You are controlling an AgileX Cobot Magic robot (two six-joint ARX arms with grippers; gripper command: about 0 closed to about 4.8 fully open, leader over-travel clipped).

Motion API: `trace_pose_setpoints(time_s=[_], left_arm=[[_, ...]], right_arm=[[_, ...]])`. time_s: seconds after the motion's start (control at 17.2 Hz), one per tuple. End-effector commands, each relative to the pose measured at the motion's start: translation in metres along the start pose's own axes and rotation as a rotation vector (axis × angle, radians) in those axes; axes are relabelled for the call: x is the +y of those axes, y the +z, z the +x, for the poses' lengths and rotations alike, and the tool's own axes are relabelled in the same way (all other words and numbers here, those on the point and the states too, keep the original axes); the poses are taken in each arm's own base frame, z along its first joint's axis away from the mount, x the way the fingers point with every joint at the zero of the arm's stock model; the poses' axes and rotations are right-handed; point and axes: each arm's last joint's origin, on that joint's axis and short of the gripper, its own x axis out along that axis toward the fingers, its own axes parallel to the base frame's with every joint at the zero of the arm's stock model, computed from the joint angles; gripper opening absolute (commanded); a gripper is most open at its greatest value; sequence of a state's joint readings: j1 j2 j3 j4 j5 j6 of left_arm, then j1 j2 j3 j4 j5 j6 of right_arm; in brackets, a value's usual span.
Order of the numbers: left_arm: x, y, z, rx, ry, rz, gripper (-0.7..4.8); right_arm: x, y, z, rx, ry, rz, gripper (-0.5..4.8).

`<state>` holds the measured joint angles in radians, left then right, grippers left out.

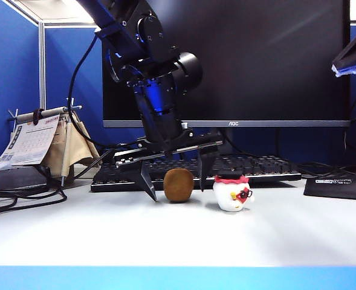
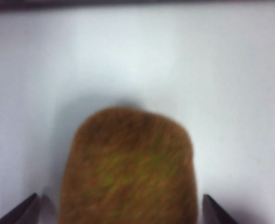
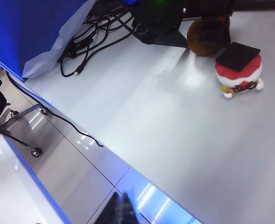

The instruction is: Place the kiwi on top of the doll with a flat head.

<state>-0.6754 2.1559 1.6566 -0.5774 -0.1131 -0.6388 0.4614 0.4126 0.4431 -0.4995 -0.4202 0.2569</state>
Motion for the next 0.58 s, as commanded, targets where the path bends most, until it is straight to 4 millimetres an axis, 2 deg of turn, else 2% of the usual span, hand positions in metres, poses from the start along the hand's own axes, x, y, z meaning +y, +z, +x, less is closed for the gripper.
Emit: trace_pose_setpoints(time_s=[0.06, 0.58], left_arm=[[-0.0006, 0.0037, -0.0013, -0.029, -0.009, 0.073, 4.79], [-0.0037, 0.0057, 0.0004, -0.078, 0.002, 0.223, 4.79]], right_arm=[[0.0013, 0.0020, -0.0009, -0.012, 0.009, -0.010, -0.01], [0.0013, 0.0020, -0.0010, -0.012, 0.009, -0.010, -0.01]])
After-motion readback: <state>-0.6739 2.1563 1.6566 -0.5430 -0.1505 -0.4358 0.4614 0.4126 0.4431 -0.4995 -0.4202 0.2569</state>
